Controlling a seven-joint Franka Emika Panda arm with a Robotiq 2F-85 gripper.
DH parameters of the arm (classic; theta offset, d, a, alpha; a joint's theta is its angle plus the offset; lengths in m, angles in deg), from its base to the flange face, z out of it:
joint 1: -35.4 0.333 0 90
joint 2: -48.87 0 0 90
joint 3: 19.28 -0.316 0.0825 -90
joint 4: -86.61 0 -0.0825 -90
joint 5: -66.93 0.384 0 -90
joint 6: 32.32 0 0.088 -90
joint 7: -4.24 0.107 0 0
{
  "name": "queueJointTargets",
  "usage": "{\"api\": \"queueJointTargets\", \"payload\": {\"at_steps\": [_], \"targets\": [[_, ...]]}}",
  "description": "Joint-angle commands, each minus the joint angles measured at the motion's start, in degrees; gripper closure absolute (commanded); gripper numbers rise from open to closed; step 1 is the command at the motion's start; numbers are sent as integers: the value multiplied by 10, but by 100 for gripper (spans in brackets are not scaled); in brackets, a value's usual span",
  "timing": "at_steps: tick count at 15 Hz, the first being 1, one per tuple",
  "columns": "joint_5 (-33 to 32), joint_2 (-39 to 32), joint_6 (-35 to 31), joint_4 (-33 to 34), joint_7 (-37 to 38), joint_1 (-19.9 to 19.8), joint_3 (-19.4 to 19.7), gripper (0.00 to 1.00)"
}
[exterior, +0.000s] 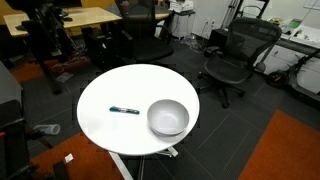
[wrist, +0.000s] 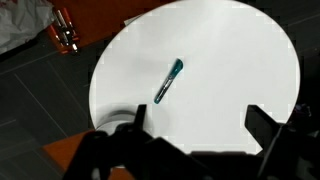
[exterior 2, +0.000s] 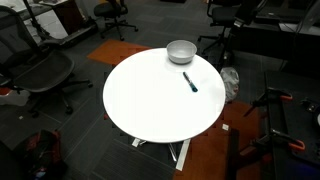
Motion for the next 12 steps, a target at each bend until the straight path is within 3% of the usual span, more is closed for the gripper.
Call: {"api": "queueJointTargets", "payload": {"at_steps": [1,12], "targets": [[7,-38,-66,-25,45,-22,-14,0],[59,-271,-238,27,48,-14,10,0]]}}
